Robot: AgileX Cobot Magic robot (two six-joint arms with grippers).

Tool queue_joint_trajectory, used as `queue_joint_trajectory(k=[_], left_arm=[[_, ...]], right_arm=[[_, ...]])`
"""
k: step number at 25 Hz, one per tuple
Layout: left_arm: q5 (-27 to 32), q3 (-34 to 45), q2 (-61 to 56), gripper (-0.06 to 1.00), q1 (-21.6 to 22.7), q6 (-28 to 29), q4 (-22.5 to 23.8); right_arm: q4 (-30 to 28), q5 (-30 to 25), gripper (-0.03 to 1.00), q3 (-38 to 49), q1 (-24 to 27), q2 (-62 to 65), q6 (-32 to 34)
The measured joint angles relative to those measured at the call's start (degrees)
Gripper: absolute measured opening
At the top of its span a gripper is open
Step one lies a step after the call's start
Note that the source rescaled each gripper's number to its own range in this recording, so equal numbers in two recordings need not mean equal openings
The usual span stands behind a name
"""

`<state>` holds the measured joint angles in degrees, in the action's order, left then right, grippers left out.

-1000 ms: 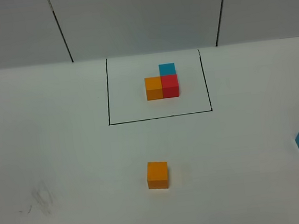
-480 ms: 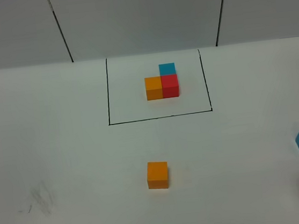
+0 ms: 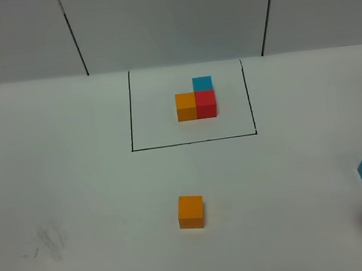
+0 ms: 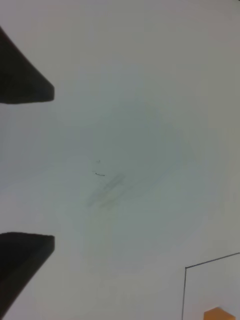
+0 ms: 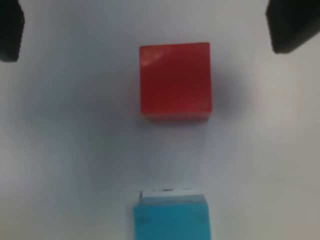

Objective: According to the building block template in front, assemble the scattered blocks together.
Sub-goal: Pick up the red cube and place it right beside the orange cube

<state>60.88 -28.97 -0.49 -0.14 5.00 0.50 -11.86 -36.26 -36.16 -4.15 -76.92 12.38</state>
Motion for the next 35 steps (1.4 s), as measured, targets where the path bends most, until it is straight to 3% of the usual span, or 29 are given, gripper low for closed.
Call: queue_joint_trajectory(k=[24,28,35], left_arm=[[0.0,0.0,0.0,0.25,0.0,0.0,0.0],[0.0,0.0,0.0,0.25,0.0,0.0,0.0],[0.0,0.0,0.0,0.25,0.0,0.0,0.0]], right_arm=[[2.6,9.5,0.86,0.0,0.0,-15.0,0.2],[2.6,10.0,0.72,0.0,0.0,-15.3,0.2],[2.8,10.2,0.33,0.0,0.0,-15.3,0.2]])
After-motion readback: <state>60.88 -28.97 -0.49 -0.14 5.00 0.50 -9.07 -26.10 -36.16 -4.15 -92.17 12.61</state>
